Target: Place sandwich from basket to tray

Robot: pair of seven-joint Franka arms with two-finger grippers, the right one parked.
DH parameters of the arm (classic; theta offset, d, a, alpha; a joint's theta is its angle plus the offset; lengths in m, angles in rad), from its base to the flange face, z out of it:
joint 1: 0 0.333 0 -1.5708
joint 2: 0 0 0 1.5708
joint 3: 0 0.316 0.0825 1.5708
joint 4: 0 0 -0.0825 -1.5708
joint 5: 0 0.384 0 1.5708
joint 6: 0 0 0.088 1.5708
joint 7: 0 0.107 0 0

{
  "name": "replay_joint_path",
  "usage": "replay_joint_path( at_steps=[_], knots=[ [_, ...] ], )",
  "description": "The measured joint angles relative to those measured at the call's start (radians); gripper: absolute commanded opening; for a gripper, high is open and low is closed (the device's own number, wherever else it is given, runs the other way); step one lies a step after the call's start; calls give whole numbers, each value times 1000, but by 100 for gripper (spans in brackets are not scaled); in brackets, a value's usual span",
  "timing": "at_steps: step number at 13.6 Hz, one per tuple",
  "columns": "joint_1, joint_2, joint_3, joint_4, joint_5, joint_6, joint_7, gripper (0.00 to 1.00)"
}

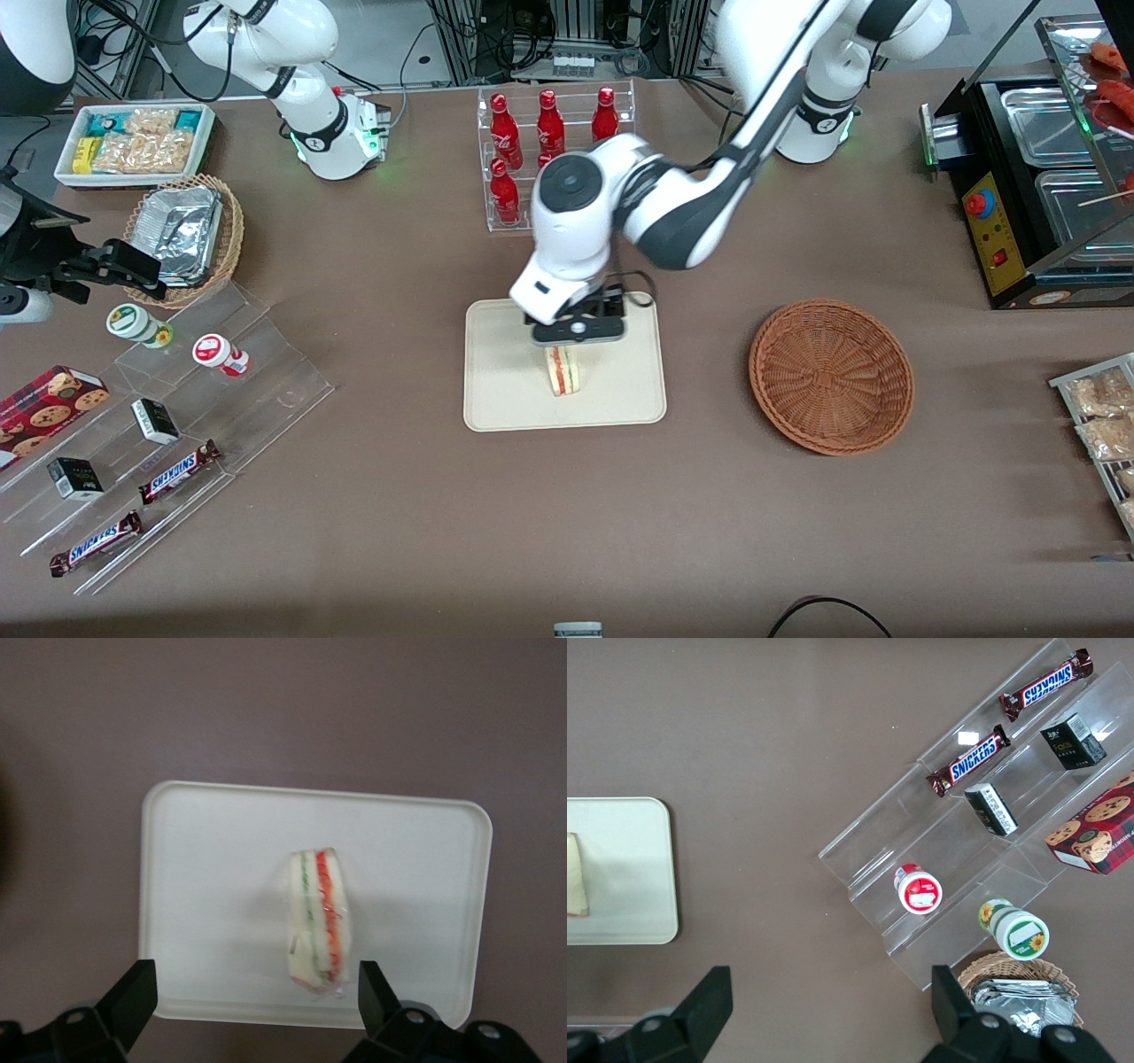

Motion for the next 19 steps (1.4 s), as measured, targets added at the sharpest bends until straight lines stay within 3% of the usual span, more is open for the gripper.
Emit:
replay_joint_path(
  at_steps=[2,4,8,19],
  knots=[
    [76,-90,2,-34,-16,-45,32,100],
    [172,-198,5,-99,-70,-85,155,100],
    [333,-377,9,-222,-89,-185,385,100],
    [705,-524,14,-273,-92,-327,955,100]
  ],
)
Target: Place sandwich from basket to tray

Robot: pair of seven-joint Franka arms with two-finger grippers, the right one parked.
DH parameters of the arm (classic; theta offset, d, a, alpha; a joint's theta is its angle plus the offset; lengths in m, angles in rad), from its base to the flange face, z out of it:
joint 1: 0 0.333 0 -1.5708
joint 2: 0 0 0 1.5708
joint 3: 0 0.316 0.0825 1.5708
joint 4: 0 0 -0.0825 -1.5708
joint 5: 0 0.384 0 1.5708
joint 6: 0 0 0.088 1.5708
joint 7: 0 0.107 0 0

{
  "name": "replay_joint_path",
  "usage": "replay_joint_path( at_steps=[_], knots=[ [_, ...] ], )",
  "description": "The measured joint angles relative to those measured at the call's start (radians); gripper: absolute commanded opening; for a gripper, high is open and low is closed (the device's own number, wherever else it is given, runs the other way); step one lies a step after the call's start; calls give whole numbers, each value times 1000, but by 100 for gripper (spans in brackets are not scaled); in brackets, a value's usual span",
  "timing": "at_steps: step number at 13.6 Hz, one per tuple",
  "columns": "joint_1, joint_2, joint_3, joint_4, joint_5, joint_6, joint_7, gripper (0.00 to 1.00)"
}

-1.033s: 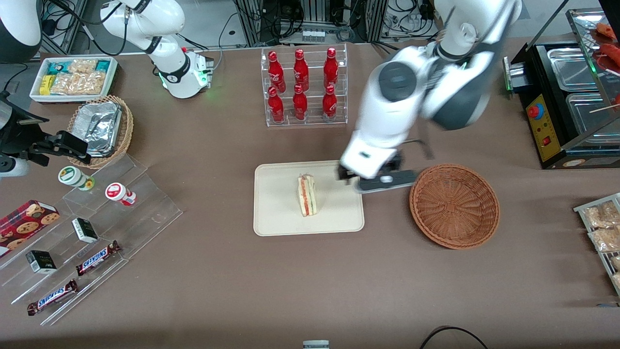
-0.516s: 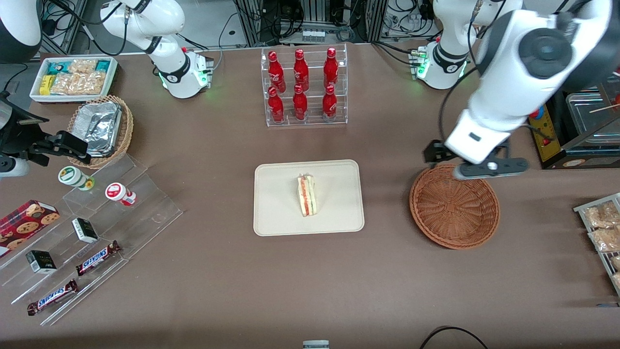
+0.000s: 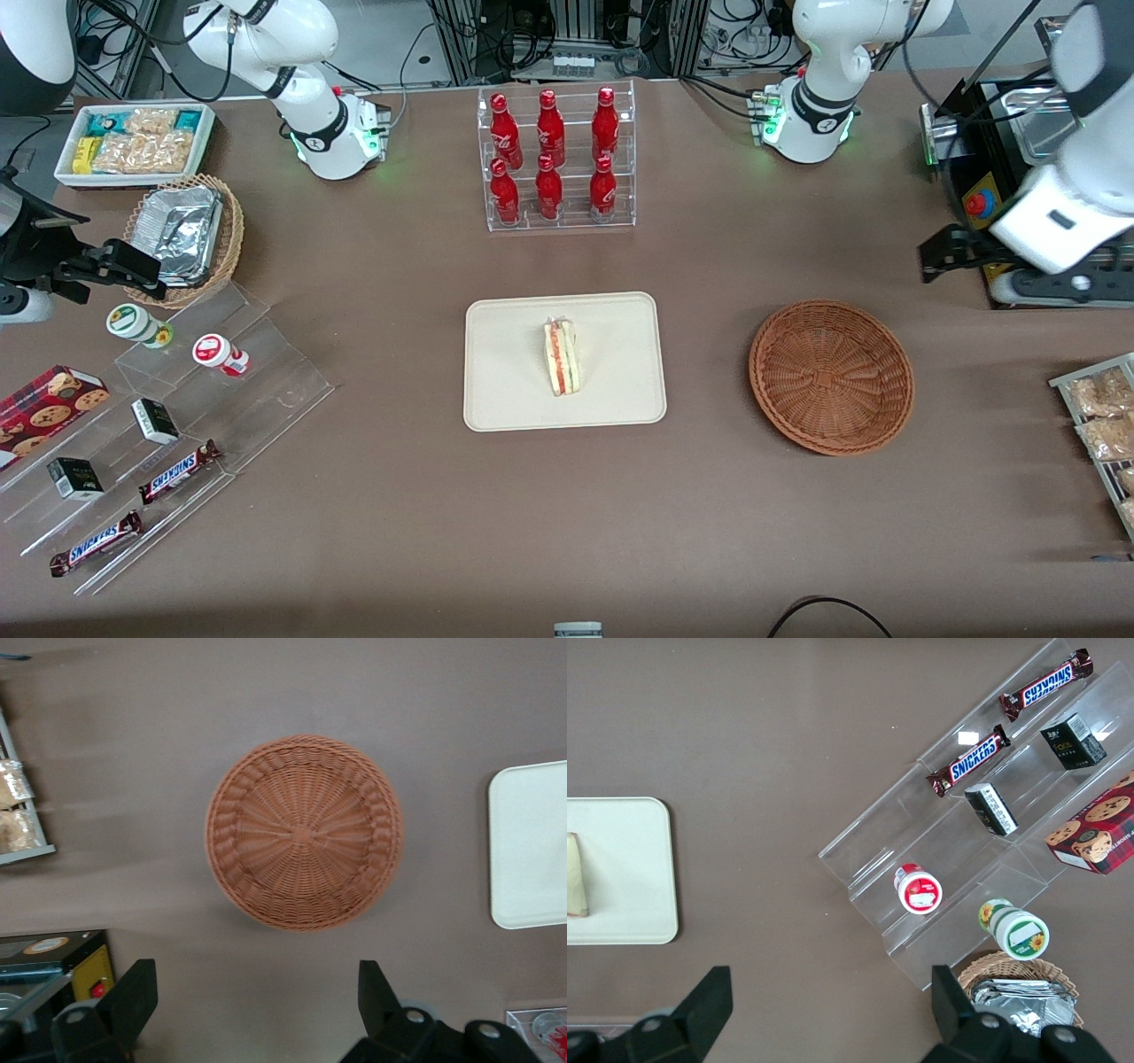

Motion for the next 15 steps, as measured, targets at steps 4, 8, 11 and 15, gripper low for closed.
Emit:
replay_joint_path(
  at_steps=[4,8,11,15],
  knots=[
    [4,1,-9,1,-12,0,8,100],
    [-51,1,18,4,-13,0,0,100],
    [-68,-5,66,5,-15,-25,-7,100],
    [-90,-38,113,6,-16,-47,-43,100]
  ],
)
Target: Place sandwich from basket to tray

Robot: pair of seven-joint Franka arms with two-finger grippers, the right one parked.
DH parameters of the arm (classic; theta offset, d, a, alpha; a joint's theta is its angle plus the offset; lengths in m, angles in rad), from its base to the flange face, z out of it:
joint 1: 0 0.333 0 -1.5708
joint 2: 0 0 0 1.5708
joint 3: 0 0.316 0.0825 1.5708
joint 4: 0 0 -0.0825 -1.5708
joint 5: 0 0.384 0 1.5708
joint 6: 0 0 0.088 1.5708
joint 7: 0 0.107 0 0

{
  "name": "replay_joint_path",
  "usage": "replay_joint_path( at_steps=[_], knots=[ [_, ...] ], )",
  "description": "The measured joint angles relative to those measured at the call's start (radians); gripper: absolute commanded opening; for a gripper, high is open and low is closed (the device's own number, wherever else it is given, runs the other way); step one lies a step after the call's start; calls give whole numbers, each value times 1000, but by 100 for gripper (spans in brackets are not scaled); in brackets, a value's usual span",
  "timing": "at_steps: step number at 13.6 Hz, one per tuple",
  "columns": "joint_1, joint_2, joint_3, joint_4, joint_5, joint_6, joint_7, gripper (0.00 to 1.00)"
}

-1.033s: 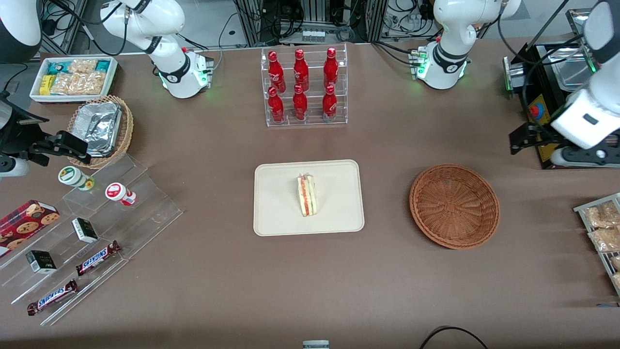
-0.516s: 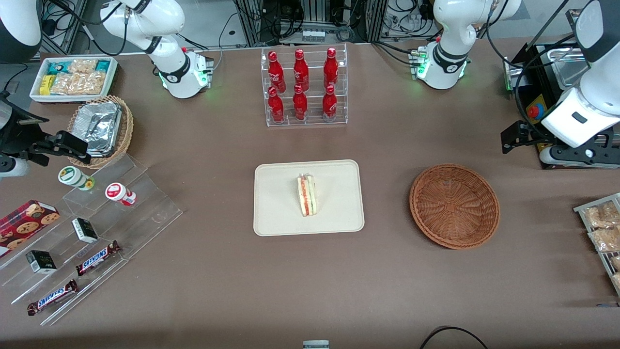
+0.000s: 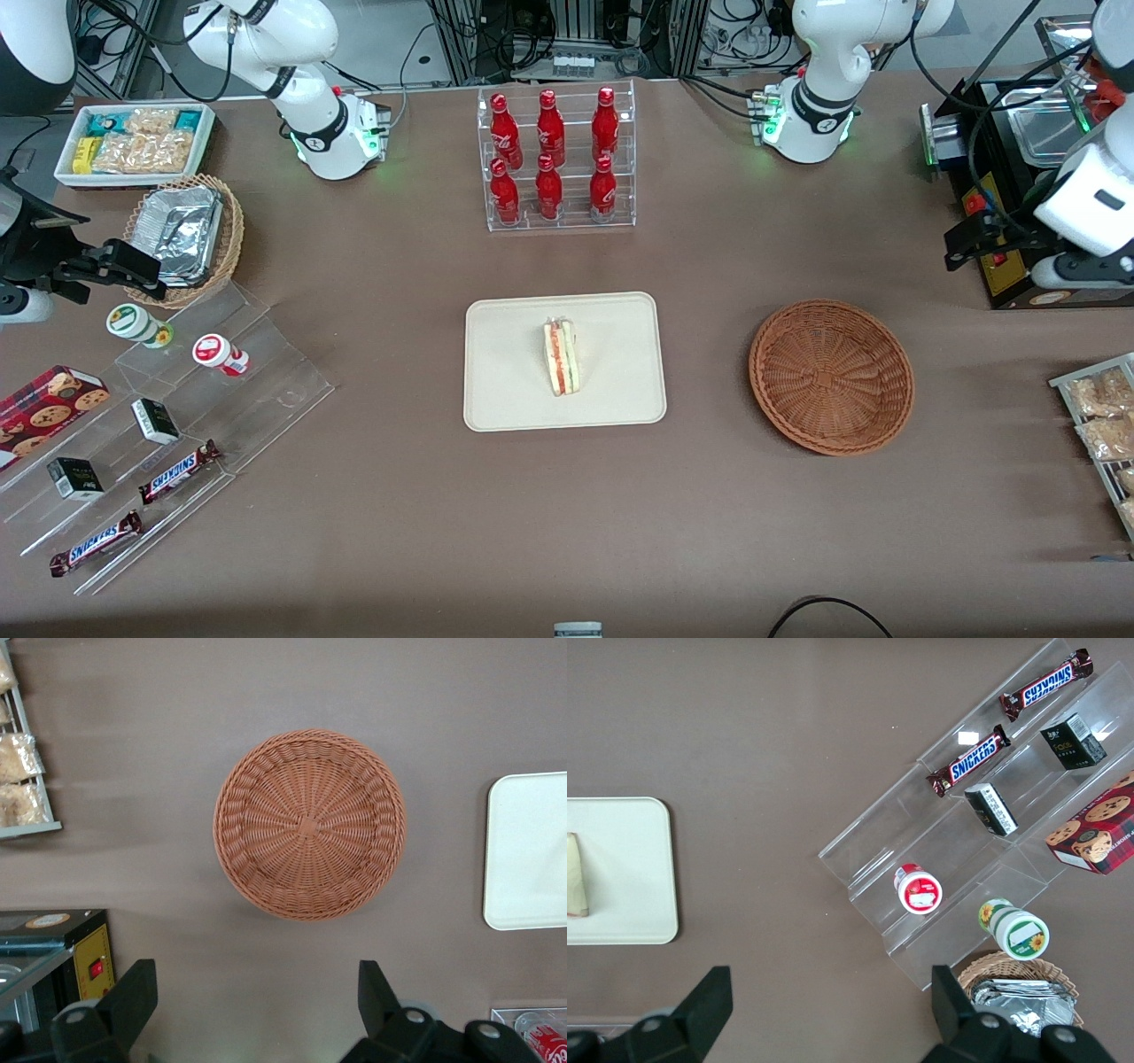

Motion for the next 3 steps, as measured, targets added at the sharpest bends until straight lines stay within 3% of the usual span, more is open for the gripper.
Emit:
replay_joint_path(
  at_steps=[3],
  knots=[
    [-1,-10,7,11,-1,-15,0,100]
  ],
)
